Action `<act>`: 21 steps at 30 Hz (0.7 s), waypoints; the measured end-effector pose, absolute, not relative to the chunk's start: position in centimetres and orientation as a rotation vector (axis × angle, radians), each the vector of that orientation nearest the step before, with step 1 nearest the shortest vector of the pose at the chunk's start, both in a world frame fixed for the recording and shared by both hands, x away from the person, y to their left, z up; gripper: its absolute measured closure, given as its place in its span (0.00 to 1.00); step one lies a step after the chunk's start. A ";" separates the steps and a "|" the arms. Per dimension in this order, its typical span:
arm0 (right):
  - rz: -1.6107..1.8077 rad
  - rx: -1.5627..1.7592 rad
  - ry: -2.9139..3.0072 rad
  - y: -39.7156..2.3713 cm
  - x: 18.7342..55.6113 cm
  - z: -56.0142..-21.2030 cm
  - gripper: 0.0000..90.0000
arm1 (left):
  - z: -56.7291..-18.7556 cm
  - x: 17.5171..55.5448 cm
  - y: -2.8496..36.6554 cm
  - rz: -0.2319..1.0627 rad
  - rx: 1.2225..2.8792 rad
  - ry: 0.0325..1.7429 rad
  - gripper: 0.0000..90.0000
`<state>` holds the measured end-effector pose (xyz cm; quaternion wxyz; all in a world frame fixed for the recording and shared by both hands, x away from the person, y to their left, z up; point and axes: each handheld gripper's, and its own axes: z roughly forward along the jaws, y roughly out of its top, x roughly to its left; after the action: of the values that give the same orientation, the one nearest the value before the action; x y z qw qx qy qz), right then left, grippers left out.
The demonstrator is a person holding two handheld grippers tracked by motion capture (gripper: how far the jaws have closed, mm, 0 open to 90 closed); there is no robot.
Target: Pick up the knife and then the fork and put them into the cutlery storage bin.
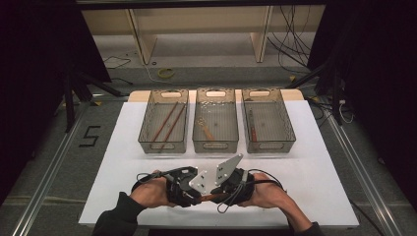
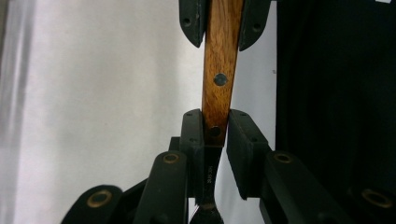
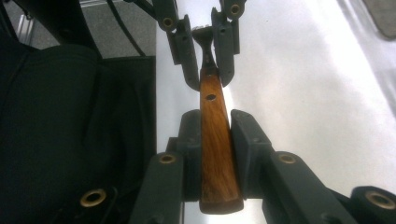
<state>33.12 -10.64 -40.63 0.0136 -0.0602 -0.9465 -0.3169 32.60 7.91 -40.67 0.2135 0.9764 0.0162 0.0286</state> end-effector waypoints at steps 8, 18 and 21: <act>-0.987 -0.266 -2.993 -11.5 33.2 -39.1 0.84 | -39.8 32.8 8.3 0.156 2.624 0.107 0.73; -1.075 -0.550 -2.997 -15.3 35.6 -36.8 0.84 | -38.1 34.6 10.6 0.310 2.311 0.399 0.38; -1.116 -0.656 -2.985 -16.7 36.5 -36.1 0.84 | -38.2 35.0 11.1 0.322 2.266 0.476 0.34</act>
<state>36.47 -16.68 -36.08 -0.0562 -0.2014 -0.9160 -0.3423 34.96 11.14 -38.22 0.3915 0.8920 0.1873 0.1266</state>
